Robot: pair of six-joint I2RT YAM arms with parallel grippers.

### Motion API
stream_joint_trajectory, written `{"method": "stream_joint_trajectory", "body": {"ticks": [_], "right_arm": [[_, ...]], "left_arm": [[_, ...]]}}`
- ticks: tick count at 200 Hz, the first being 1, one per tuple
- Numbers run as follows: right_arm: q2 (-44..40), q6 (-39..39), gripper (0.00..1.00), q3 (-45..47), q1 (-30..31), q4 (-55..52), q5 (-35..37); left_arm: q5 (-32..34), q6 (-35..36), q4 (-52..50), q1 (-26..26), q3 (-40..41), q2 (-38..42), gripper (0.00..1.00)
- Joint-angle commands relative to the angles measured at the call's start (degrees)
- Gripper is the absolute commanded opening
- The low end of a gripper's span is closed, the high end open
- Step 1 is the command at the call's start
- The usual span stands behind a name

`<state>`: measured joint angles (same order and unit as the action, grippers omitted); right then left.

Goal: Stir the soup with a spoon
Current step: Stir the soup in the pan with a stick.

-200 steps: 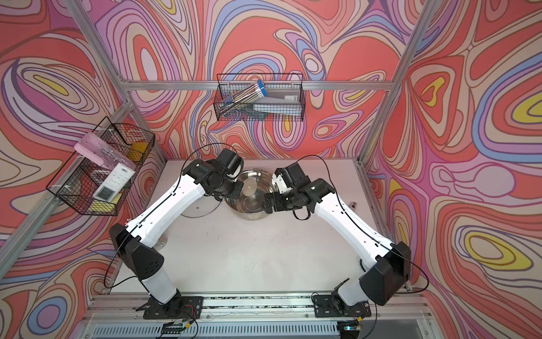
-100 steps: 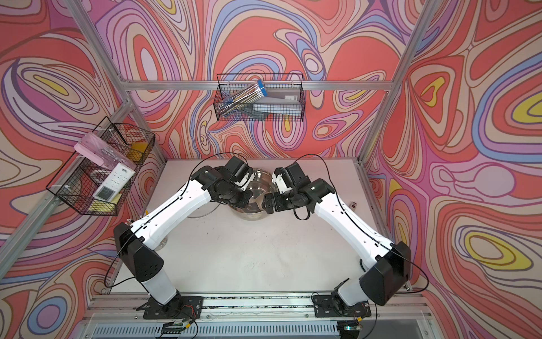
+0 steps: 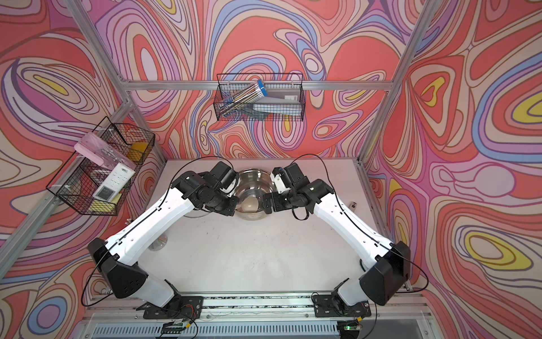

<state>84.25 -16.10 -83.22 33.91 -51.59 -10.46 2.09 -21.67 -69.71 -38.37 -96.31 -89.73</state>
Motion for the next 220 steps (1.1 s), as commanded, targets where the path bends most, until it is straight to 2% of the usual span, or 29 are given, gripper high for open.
{"method": "stream_joint_trajectory", "body": {"ticks": [1,62,97,160,220], "right_arm": [[0.5,-0.16,0.98,0.34,0.67,1.14,-0.42],[-0.21,-0.87,0.98,0.78,1.09,0.97,0.34],[-1.01,-0.84,0.98,1.21,1.12,0.44,1.38],[-1.45,0.88,0.98,1.82,1.15,-0.02,1.44],[-2.34,1.51,0.98,2.62,1.08,1.14,2.94]], "left_arm": [[5.5,-1.0,-3.48,0.01,-0.81,-0.02,0.0],[13.41,-0.5,-2.95,0.92,-7.5,-5.95,0.0],[14.38,0.13,-0.56,1.28,-10.63,-9.62,0.0],[4.93,1.07,5.29,1.28,-14.76,-13.98,0.0],[-7.52,0.66,8.06,1.11,-12.46,-12.4,0.0]]}}
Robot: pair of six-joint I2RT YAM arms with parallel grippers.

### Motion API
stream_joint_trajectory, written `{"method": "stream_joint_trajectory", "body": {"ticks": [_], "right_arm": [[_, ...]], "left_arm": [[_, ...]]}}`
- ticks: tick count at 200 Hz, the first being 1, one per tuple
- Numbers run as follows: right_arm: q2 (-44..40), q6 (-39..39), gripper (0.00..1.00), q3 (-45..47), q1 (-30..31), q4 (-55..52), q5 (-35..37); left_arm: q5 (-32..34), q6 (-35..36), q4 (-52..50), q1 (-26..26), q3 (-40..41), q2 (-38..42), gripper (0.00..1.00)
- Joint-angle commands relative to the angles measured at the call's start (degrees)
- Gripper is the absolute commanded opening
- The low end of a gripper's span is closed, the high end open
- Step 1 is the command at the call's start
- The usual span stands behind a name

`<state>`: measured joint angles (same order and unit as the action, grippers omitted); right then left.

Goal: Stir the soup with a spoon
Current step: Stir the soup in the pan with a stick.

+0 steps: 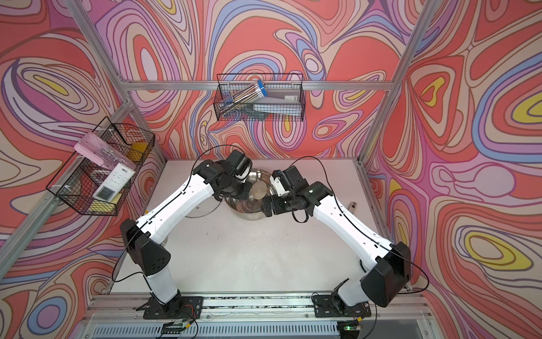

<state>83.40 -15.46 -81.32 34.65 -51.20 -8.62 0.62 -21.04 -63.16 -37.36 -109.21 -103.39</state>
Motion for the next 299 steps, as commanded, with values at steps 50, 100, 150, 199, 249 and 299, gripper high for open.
{"method": "stream_joint_trajectory", "body": {"ticks": [50,100,150,199,249,299], "right_arm": [[-1.3,0.7,0.98,-0.05,0.34,1.1,0.5],[-1.34,0.61,0.98,-0.16,0.39,1.37,-0.23],[-1.38,0.65,0.98,-0.07,0.39,1.37,-0.43],[-2.0,0.63,0.98,-0.19,0.46,0.51,0.51],[-2.75,0.26,0.98,0.44,0.43,0.31,1.26],[-2.63,-0.16,0.98,-0.07,0.41,0.18,1.8]], "left_arm": [[-5.96,0.52,-3.21,-0.16,4.07,5.03,0.0],[-1.78,1.72,-9.89,-0.1,5.85,8.26,0.0],[5.82,2.31,-12.52,0.36,5.01,8.19,0.0],[8.66,3.67,-11.72,2.36,1.49,4.43,0.0],[9.22,5.3,-8.35,3.09,-3.43,-0.13,0.0],[3.33,5.89,-3.46,3.0,-6.5,-3.33,0.0]]}}
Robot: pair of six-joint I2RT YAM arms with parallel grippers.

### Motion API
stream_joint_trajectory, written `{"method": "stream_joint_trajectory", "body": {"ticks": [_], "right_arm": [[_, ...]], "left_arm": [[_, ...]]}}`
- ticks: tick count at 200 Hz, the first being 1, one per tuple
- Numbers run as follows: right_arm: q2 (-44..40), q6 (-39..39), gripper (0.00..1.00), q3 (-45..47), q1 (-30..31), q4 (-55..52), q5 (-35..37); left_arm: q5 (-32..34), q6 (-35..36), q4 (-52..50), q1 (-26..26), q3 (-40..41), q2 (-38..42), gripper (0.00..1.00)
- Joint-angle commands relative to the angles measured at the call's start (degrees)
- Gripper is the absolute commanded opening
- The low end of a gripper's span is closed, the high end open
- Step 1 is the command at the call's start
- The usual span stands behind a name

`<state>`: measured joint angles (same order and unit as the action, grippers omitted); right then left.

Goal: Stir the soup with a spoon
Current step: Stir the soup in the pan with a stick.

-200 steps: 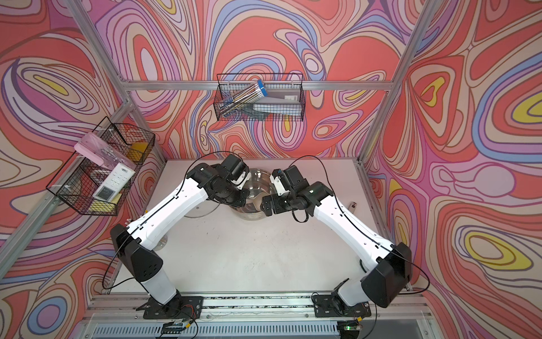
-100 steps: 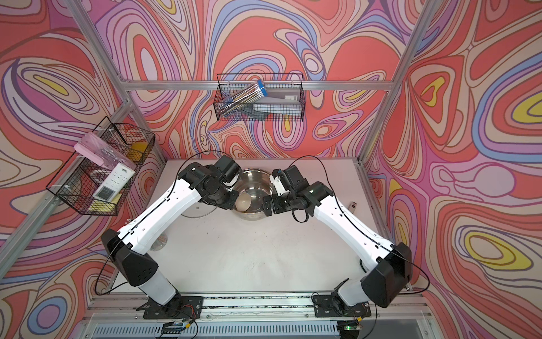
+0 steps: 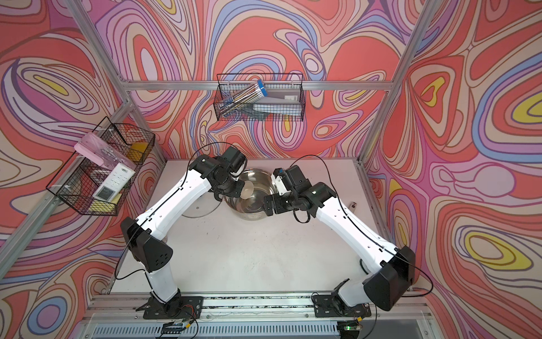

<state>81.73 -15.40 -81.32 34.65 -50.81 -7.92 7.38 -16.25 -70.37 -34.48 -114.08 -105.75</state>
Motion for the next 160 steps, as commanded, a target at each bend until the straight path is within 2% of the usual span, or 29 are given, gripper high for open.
{"method": "stream_joint_trajectory", "body": {"ticks": [1,51,97,128,160], "right_arm": [[-0.96,-0.24,0.98,-0.07,0.41,-0.19,1.08],[-1.14,-0.42,0.98,-0.24,0.39,-0.52,1.56],[-0.66,-0.24,0.98,-0.51,0.4,-0.53,1.01],[-0.19,-0.11,0.98,-0.42,0.41,0.16,-0.11],[0.71,-0.07,0.98,-0.85,0.46,0.62,-0.94]], "left_arm": [[-3.55,1.16,3.93,0.12,-1.61,-0.96,0.0],[-9.33,0.75,9.76,-1.45,3.28,1.45,0.0],[-13.29,-1.53,12.54,-2.13,13.15,7.69,0.0],[-12.7,-2.9,11.55,-2.17,17.83,12.24,0.0],[-8.91,-3.68,9.02,-2.16,21.15,15.7,0.0]]}}
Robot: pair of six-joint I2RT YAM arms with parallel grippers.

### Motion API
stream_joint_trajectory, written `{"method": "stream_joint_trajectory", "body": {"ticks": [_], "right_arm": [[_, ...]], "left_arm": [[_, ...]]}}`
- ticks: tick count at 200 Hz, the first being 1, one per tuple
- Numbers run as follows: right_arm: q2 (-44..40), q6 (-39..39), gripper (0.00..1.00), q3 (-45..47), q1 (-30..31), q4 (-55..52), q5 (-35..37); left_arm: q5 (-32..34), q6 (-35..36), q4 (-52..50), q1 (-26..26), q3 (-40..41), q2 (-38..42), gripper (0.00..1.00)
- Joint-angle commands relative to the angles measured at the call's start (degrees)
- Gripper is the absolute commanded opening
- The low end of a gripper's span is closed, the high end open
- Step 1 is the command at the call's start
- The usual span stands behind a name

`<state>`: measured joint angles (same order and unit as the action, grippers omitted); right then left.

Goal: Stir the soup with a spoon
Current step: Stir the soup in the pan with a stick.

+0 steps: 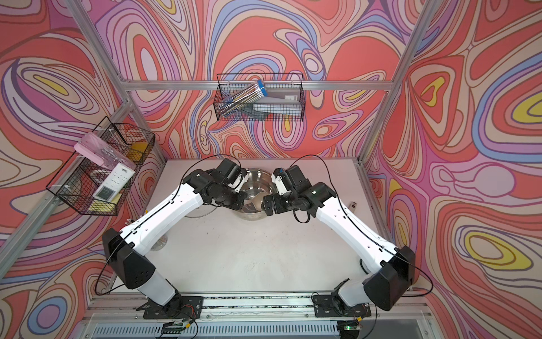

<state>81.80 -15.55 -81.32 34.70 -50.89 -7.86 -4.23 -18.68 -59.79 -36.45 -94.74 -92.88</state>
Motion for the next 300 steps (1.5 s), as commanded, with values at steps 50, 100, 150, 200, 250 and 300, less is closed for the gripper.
{"method": "stream_joint_trajectory", "body": {"ticks": [50,100,150,200,250,300], "right_arm": [[1.45,0.26,0.98,-1.51,0.78,0.97,-1.29],[1.44,0.17,0.98,-1.08,0.91,1.19,-1.45],[0.7,-0.01,0.98,-0.78,0.9,0.82,-0.64],[-0.23,-0.4,0.98,-0.77,0.91,0.29,0.69],[-1.1,-0.84,0.98,-0.51,0.9,-0.11,1.54],[-0.78,-0.73,0.98,-0.64,1.0,0.35,0.77]], "left_arm": [[9.17,-1.8,-6.39,0.21,2.14,5.0,0.0],[15.61,-0.67,-7.95,1.9,-1.53,3.25,0.0],[16.82,1.22,-3.49,2.21,-5.43,-0.91,0.0],[9.06,1.55,2.53,2.17,-9.37,-5.64,0.0],[1.06,0.66,4.5,1.0,-10.14,-7.4,0.0],[-2.48,-1.07,4.14,-0.36,-4.78,-3.46,0.0]]}}
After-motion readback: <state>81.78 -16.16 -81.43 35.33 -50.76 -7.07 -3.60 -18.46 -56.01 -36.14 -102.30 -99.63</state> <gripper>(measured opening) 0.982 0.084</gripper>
